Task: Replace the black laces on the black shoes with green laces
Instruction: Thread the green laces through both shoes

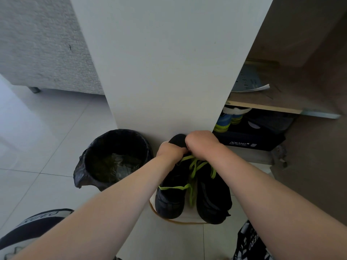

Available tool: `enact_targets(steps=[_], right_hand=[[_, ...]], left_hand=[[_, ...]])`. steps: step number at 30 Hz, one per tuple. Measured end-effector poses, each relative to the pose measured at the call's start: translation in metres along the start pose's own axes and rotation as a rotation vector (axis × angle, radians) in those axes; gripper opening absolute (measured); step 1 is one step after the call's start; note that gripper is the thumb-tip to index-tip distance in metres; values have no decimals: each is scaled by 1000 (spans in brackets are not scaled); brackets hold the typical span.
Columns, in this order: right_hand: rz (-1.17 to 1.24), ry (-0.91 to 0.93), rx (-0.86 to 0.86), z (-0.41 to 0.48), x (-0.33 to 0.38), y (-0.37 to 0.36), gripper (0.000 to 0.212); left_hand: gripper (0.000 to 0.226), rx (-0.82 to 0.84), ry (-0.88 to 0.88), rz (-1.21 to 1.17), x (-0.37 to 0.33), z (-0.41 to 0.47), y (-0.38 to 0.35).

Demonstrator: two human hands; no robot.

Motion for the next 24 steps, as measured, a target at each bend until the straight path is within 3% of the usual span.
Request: enact_targets(steps=[3,8,11,16,19,24], right_hand=[[-66,32,-6,-1,5,0,16],[27,32,-85,0,-3,-4,23],[79,64,-95,-3,-2,-5,18],[304,-88,-121,-6,-21,-5,13],[305,-137,-113,-6,-23,-5,18],[369,-36,-141,-8,-16,-7,11]], left_hand=[[32,-20,-76,105,-3,-2,-1],[32,-75,-312,370,-12,-12,-3],[35,-24,-344,419,-10,-9,-1],[27,11,-488,550,-17,-7,3],[18,-71,-581,571,-20,-11,5],[18,-149,-609,532,-22,-16,7]])
Point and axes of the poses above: each hand's wrist, its own z-axis towards the middle knuckle, its own y-axis out of the back of the hand, x = y × z, the point moved 8 cm from there along z, towards the middle knuckle, and after that the axes turned 4 degrees about y, right-handed, at the moved point
